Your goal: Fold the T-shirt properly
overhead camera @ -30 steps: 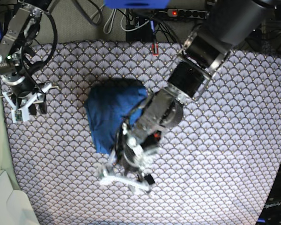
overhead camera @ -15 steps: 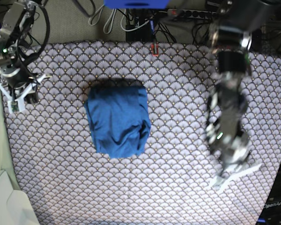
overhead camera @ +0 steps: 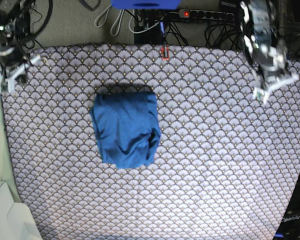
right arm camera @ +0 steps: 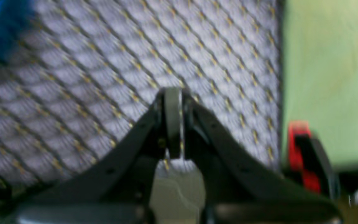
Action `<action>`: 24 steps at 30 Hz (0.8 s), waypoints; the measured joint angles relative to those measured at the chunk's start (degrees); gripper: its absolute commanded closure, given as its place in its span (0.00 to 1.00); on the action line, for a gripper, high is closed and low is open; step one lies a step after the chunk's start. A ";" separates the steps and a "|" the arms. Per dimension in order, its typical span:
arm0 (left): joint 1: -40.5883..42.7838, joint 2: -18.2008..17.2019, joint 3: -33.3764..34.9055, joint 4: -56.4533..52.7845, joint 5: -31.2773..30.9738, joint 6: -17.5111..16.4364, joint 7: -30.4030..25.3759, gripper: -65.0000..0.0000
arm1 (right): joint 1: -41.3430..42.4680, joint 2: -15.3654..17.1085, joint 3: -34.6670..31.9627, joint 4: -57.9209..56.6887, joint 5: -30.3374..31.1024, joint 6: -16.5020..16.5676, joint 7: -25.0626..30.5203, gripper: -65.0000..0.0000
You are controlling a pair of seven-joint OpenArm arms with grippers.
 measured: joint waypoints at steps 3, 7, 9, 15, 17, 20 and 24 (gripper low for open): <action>7.69 4.70 -2.40 0.00 -0.63 -0.39 -7.72 0.99 | -3.15 -1.36 1.22 -0.02 -0.11 0.09 -0.15 1.00; 16.00 10.16 -5.29 0.00 -1.95 0.11 -16.63 0.99 | -7.65 -1.79 2.99 -0.02 0.55 5.49 5.42 1.00; 19.58 10.86 -5.60 -0.04 -7.98 -0.66 -19.17 0.99 | -9.86 -3.72 5.33 -0.04 -0.39 5.49 7.58 1.00; 23.89 10.45 -9.88 -1.33 -21.35 0.09 -20.87 0.99 | -15.89 -4.48 6.82 -1.75 0.11 5.40 11.17 1.00; 24.48 10.58 -10.56 -2.78 -23.04 0.04 -20.50 0.99 | -17.59 -4.63 6.86 -3.56 -0.04 5.29 11.30 1.00; 24.55 9.18 -9.73 -6.78 -24.04 -0.35 -21.09 0.99 | -18.40 -4.50 7.08 -9.29 -0.02 5.35 11.43 1.00; 24.30 5.27 -4.98 -16.48 -23.69 0.52 -24.09 0.99 | -18.18 -4.15 7.04 -19.08 -2.67 5.11 12.50 1.00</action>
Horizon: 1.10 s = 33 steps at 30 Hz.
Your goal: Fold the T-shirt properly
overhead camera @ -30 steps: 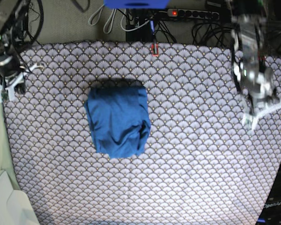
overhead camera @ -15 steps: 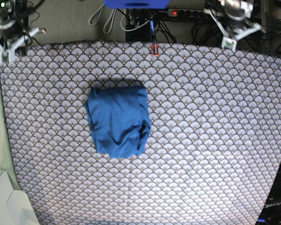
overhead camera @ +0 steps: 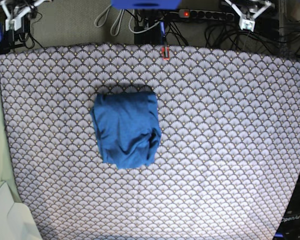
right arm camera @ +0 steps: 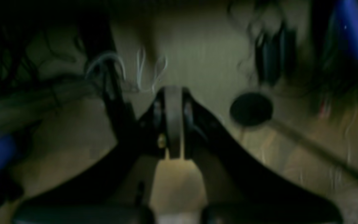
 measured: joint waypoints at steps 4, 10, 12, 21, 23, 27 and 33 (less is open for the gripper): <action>-0.13 -2.99 4.28 -14.08 -0.70 -0.57 -12.83 0.99 | -0.13 -0.13 -2.93 -11.06 -6.49 -0.24 10.05 1.00; -3.87 -3.72 4.24 -35.52 -0.09 -0.11 -28.15 0.99 | 3.76 1.29 -8.90 -33.90 -9.81 0.00 23.02 1.00; -6.93 -3.61 4.24 -43.01 0.37 -0.07 -31.50 0.99 | 6.29 3.26 -10.14 -42.82 -10.38 -0.22 26.60 1.00; -20.72 -3.50 7.52 -76.06 0.39 0.55 -50.03 0.99 | 20.02 10.84 -25.38 -81.46 -9.81 -10.01 53.20 1.00; -23.74 -3.41 10.62 -81.96 1.33 0.70 -50.14 0.99 | 19.43 11.17 -31.93 -82.14 -9.18 -16.90 58.07 1.00; -30.23 -2.71 11.06 -89.59 0.33 6.10 -48.15 0.99 | 19.76 11.26 -44.52 -82.58 -9.81 -29.83 58.01 1.00; -33.46 -0.20 11.21 -90.47 0.39 14.73 -48.35 1.00 | 23.85 10.73 -54.55 -82.36 -9.81 -48.65 54.71 1.00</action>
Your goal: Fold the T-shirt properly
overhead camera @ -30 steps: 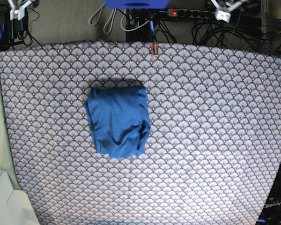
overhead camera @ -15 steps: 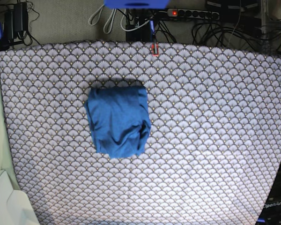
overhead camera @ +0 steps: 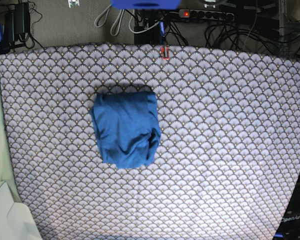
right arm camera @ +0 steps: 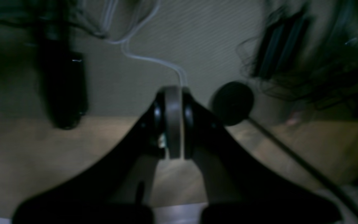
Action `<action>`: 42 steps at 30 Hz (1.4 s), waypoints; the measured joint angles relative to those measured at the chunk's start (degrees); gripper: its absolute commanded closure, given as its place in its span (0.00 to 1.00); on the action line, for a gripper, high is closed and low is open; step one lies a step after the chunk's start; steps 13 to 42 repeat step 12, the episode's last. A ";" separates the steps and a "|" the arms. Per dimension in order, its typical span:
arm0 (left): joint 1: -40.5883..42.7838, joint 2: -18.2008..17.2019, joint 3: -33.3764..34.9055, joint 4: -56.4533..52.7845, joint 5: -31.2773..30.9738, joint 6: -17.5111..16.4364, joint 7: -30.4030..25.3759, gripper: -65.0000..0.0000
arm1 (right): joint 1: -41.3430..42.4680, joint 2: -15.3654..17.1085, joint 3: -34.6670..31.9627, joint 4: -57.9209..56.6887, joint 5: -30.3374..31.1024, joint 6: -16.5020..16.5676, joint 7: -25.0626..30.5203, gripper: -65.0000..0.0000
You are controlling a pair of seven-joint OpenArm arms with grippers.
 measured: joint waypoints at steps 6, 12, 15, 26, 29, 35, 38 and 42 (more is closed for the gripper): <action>-3.02 -0.57 -0.17 -2.91 -0.17 0.68 1.14 1.00 | 0.68 -1.01 -2.21 -1.40 -0.02 -8.35 -2.34 1.00; -4.52 -0.33 -0.17 -2.95 -0.17 0.85 2.10 1.00 | 3.32 -1.05 -2.19 -2.99 -0.11 -10.08 -1.66 1.00; -4.52 -0.33 -0.17 -2.95 -0.17 0.85 2.10 1.00 | 3.32 -1.05 -2.19 -2.99 -0.11 -10.08 -1.66 1.00; -4.52 -0.33 -0.17 -2.95 -0.17 0.85 2.10 1.00 | 3.32 -1.05 -2.19 -2.99 -0.11 -10.08 -1.66 1.00; -4.52 -0.33 -0.17 -2.95 -0.17 0.85 2.10 1.00 | 3.32 -1.05 -2.19 -2.99 -0.11 -10.08 -1.66 1.00; -4.52 -0.33 -0.17 -2.95 -0.17 0.85 2.10 1.00 | 3.32 -1.05 -2.19 -2.99 -0.11 -10.08 -1.66 1.00; -4.52 -0.33 -0.17 -2.95 -0.17 0.85 2.10 1.00 | 3.32 -1.05 -2.19 -2.99 -0.11 -10.08 -1.66 1.00; -4.52 -0.33 -0.17 -2.95 -0.17 0.85 2.10 1.00 | 3.32 -1.05 -2.19 -2.99 -0.11 -10.08 -1.66 1.00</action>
